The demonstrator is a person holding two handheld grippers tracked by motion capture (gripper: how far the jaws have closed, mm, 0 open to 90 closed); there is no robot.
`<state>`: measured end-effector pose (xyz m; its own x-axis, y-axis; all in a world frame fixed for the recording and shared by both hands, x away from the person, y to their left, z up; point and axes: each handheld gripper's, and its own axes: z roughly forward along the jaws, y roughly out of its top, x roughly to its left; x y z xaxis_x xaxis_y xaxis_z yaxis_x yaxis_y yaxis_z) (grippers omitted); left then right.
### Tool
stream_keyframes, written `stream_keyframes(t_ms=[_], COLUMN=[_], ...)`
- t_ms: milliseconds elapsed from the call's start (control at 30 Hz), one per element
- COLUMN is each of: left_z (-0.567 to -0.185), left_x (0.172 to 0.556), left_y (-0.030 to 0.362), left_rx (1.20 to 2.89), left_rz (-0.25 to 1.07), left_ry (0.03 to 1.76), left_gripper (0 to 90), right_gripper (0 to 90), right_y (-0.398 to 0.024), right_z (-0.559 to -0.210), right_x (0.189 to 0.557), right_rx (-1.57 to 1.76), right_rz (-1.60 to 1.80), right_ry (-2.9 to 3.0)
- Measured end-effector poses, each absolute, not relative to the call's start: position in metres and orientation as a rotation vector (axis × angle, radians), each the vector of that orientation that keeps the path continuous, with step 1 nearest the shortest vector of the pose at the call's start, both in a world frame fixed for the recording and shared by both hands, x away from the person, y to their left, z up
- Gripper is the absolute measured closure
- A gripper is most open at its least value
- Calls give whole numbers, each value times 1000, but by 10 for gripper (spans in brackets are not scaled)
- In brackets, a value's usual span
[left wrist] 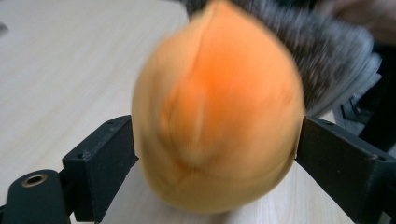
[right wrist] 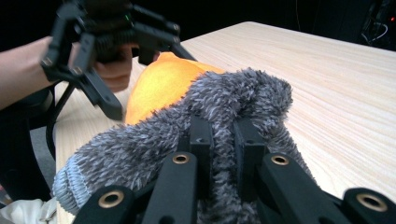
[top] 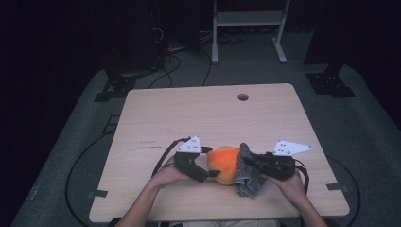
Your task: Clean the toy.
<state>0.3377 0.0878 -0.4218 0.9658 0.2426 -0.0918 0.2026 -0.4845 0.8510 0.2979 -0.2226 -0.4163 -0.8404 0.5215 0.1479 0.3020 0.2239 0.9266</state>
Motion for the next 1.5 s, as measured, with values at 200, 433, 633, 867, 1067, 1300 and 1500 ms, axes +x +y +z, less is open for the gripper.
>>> stream_keyframes(t_ms=[200, 433, 633, 867, 1067, 1300, 1500], left_z=[-429, -413, -416, -421, -420, -418, -419], left_x=[338, 334, 334, 341, 338, 327, 325], left_y=[86, 91, 92, 99, 94, 83, 80], left_rx=[2042, 2002, 2032, 1999, 2014, 2064, 2071], left_rz=[74, 105, 98, 57, 81, 131, 127], left_ry=[305, 303, 333, 406, 395, 328, 297], left_gripper=[313, 426, 444, 436, 429, 431, 431], right_gripper=[802, 802, 801, 800, 801, 801, 801], right_y=[-228, -234, -216, -224, -216, -198, -214], right_z=[-420, -411, -402, -422, -412, -398, -404], right_x=[301, 298, 293, 302, 296, 284, 295], right_rx=[820, 819, 715, 795, 712, 568, 667], right_rz=[1674, 1694, 1654, 1498, 1551, 1594, 1571], right_ry=[2289, 2242, 2246, 2315, 2303, 2298, 2292])
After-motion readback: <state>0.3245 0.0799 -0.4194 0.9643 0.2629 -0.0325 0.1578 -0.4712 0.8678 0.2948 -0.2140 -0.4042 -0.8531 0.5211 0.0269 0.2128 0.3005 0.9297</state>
